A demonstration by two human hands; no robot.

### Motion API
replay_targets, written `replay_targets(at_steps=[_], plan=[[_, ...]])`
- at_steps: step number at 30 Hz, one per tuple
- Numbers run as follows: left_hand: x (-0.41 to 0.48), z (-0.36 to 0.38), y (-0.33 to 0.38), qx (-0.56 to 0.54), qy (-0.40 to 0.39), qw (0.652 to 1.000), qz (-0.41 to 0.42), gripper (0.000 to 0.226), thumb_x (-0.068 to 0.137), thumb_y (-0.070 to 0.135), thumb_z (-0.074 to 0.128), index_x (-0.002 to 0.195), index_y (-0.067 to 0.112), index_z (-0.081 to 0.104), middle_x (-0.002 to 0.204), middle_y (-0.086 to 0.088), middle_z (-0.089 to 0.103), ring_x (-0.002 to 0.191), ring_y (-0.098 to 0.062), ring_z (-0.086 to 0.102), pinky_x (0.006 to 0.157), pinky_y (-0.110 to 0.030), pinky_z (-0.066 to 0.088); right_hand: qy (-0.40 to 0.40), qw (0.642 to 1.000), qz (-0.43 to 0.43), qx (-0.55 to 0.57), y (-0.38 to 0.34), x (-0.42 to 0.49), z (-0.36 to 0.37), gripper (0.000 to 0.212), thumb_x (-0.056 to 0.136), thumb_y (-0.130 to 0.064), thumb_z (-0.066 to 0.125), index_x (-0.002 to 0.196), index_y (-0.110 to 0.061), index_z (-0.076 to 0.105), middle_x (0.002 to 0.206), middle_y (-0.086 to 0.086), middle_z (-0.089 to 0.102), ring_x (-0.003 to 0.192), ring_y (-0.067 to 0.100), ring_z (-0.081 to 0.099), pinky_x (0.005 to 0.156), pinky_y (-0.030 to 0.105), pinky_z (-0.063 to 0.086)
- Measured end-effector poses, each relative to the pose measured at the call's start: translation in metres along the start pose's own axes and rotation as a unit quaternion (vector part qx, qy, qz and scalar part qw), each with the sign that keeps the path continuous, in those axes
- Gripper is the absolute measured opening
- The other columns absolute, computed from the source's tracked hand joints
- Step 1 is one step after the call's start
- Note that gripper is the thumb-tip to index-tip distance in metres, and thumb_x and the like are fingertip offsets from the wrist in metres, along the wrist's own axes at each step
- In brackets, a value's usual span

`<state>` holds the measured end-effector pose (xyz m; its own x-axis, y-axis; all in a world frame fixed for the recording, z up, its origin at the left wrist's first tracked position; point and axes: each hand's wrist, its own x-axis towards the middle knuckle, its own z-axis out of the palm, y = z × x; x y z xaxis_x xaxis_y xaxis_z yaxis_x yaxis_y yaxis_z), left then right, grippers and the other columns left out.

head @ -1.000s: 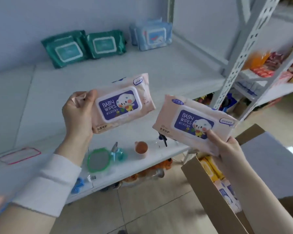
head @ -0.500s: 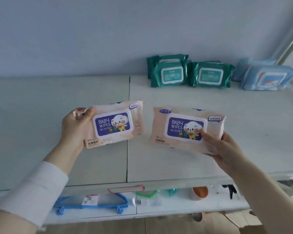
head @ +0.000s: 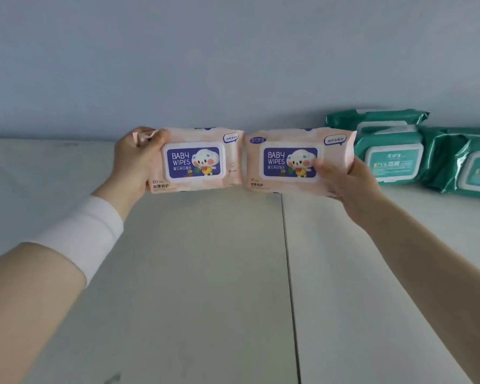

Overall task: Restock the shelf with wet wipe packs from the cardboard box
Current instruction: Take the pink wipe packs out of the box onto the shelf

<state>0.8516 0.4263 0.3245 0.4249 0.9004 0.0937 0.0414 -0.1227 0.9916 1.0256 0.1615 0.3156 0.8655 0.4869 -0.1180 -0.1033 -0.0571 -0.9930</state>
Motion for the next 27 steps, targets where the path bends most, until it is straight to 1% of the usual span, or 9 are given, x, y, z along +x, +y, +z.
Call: replay_targets(at_steps=[5, 9, 11, 13, 16, 19, 21, 24, 27], plan=[[0.072, 0.025, -0.024, -0.004, -0.025, 0.999, 0.023, 0.018, 0.085, 0.023, 0.063, 0.071, 0.027, 0.052, 0.073, 0.008, 0.058, 0.062, -0.007, 0.056, 0.06, -0.026, 0.047, 0.106, 0.987, -0.045, -0.11, 0.01, 0.058, 0.029, 0.033, 0.074, -0.031, 0.075, 0.1, -0.024, 0.056, 0.086, -0.01, 0.063, 0.077, 0.012, 0.061, 0.067, 0.027, 0.051], [0.101, 0.038, -0.035, 0.005, -0.027, 0.997, 0.068, 0.02, 0.084, 0.02, 0.063, 0.07, 0.028, 0.051, 0.071, 0.013, 0.057, 0.052, 0.011, 0.054, 0.055, -0.009, 0.045, 0.176, 0.959, -0.097, -0.2, 0.023, 0.079, 0.043, 0.04, 0.075, -0.032, 0.074, 0.11, -0.02, 0.059, 0.093, -0.005, 0.062, 0.084, 0.016, 0.056, 0.065, 0.022, 0.047], [0.106, 0.041, -0.04, 0.035, -0.018, 0.995, 0.091, 0.017, 0.085, 0.022, 0.062, 0.073, 0.028, 0.05, 0.073, 0.013, 0.058, 0.053, 0.014, 0.054, 0.053, -0.002, 0.04, 0.207, 0.942, -0.135, -0.229, 0.025, 0.081, 0.05, 0.05, 0.077, -0.025, 0.073, 0.123, -0.023, 0.052, 0.109, -0.004, 0.06, 0.097, 0.015, 0.054, 0.077, 0.022, 0.046], [0.105, 0.042, -0.043, 0.067, -0.005, 0.993, 0.093, 0.011, 0.086, 0.026, 0.06, 0.088, 0.02, 0.051, 0.087, 0.007, 0.06, 0.069, 0.006, 0.057, 0.057, -0.002, 0.039, 0.226, 0.913, -0.162, -0.3, 0.023, 0.08, 0.056, 0.061, 0.08, -0.021, 0.069, 0.134, -0.022, 0.042, 0.129, 0.004, 0.052, 0.117, 0.021, 0.047, 0.095, 0.03, 0.04], [0.096, 0.04, -0.037, 0.156, 0.018, 0.981, 0.111, 0.04, 0.088, 0.027, 0.058, 0.121, 0.006, 0.046, 0.12, -0.007, 0.055, 0.107, -0.018, 0.054, 0.087, -0.017, 0.04, 0.213, 0.836, -0.18, -0.472, 0.012, 0.069, 0.063, 0.067, 0.084, -0.025, 0.064, 0.142, -0.016, 0.032, 0.147, 0.011, 0.031, 0.136, 0.029, 0.024, 0.108, 0.033, 0.022], [0.063, 0.043, -0.016, 0.314, 0.021, 0.926, 0.208, 0.052, 0.089, 0.022, 0.055, 0.134, 0.004, 0.038, 0.142, -0.015, 0.037, 0.134, -0.028, 0.032, 0.106, -0.029, 0.022, 0.139, 0.805, -0.175, -0.55, -0.003, 0.044, 0.062, 0.066, 0.088, -0.026, 0.057, 0.145, -0.016, 0.026, 0.153, 0.012, 0.021, 0.142, 0.029, 0.013, 0.114, 0.036, 0.016], [0.029, 0.054, 0.004, 0.386, -0.059, 0.876, 0.282, 0.049, 0.088, 0.017, 0.056, 0.133, 0.004, 0.042, 0.147, -0.016, 0.03, 0.138, -0.031, 0.023, 0.11, -0.033, 0.018, 0.089, 0.786, -0.18, -0.585, -0.015, 0.018, 0.052, 0.063, 0.09, -0.028, 0.054, 0.144, -0.017, 0.026, 0.153, 0.009, 0.02, 0.143, 0.027, 0.014, 0.114, 0.038, 0.018], [-0.034, 0.082, 0.04, 0.493, -0.218, 0.752, 0.38, 0.041, 0.088, 0.019, 0.056, 0.126, 0.005, 0.049, 0.139, -0.014, 0.042, 0.132, -0.031, 0.033, 0.106, -0.037, 0.026, 0.036, 0.751, -0.169, -0.638, -0.039, -0.035, 0.014, 0.053, 0.092, -0.03, 0.05, 0.141, -0.018, 0.034, 0.149, 0.009, 0.028, 0.139, 0.027, 0.022, 0.11, 0.039, 0.025], [-0.117, 0.121, 0.082, 0.581, -0.334, 0.636, 0.383, 0.036, 0.091, 0.03, 0.049, 0.124, 0.016, 0.05, 0.132, -0.008, 0.05, 0.121, -0.03, 0.047, 0.093, -0.038, 0.037, 0.019, 0.732, -0.123, -0.669, -0.06, -0.095, -0.053, 0.048, 0.093, -0.036, 0.047, 0.137, -0.018, 0.042, 0.144, 0.009, 0.036, 0.134, 0.028, 0.031, 0.105, 0.041, 0.033]])
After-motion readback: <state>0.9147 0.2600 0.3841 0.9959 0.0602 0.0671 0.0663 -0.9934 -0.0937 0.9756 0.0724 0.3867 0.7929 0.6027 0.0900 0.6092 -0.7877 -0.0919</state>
